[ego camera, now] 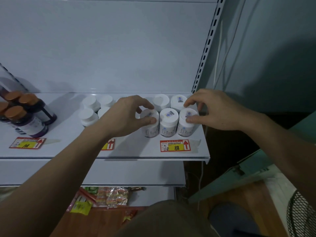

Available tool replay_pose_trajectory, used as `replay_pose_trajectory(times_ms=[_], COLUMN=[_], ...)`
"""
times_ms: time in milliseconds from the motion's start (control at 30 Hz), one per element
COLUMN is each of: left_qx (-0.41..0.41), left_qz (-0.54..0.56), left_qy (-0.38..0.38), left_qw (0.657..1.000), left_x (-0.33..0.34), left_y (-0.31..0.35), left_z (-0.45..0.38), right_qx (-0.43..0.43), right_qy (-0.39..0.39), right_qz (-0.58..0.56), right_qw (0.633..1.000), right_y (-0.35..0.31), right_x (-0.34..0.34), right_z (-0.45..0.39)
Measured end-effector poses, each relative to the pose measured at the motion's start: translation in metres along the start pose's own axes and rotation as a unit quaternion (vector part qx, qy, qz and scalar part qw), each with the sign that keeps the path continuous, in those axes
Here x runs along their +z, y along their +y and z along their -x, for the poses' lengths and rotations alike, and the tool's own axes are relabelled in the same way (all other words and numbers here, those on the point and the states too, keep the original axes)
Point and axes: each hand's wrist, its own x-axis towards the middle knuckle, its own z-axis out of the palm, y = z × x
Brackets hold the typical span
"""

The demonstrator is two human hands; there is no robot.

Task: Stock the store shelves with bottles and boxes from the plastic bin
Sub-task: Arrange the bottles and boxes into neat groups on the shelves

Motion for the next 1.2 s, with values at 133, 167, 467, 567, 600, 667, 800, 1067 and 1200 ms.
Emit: replay_pose_trajectory(times_ms=[133,167,467,567,600,667,800,1067,1200], left_qx=[0.026,0.031,0.046,0.047,0.044,0.037,0.036,0.051,0.051], left_qz=[0.003,-0.003,-0.085,-0.086,-0.086,-0.074,-0.074,-0.069,-0.084], left_qy=[0.059,0.062,-0.066,-0.100,-0.108,-0.115,-0.112,-0.099,-0.088], left_qw=[0.998,0.998,0.993,0.990,0.989,0.990,0.990,0.991,0.991], left_x=[-0.016,-0.019,-0.023,-0.018,-0.015,-0.012,-0.014,-0.009,-0.008], left_y=[0.006,0.008,0.020,0.020,0.019,0.016,0.010,0.002,0.004], left_z=[-0.013,-0.019,-0.081,-0.090,-0.092,-0.096,-0.101,-0.100,-0.101], right_qx=[-0.009,-0.005,-0.013,-0.008,-0.005,-0.002,0.003,0.005,0.002], right_qy=[0.069,0.059,-0.157,-0.146,-0.130,-0.111,-0.122,-0.109,-0.085], right_qz=[-0.022,-0.021,0.059,0.045,0.038,0.034,0.026,0.018,0.016], right_qw=[0.997,0.998,0.986,0.988,0.991,0.993,0.992,0.994,0.996], right_y=[-0.001,-0.003,-0.013,-0.007,-0.005,-0.002,0.001,0.003,0.006], right_x=[-0.020,-0.024,-0.029,-0.022,-0.021,-0.020,-0.020,-0.015,-0.010], right_z=[-0.020,-0.030,-0.075,-0.079,-0.082,-0.086,-0.088,-0.081,-0.086])
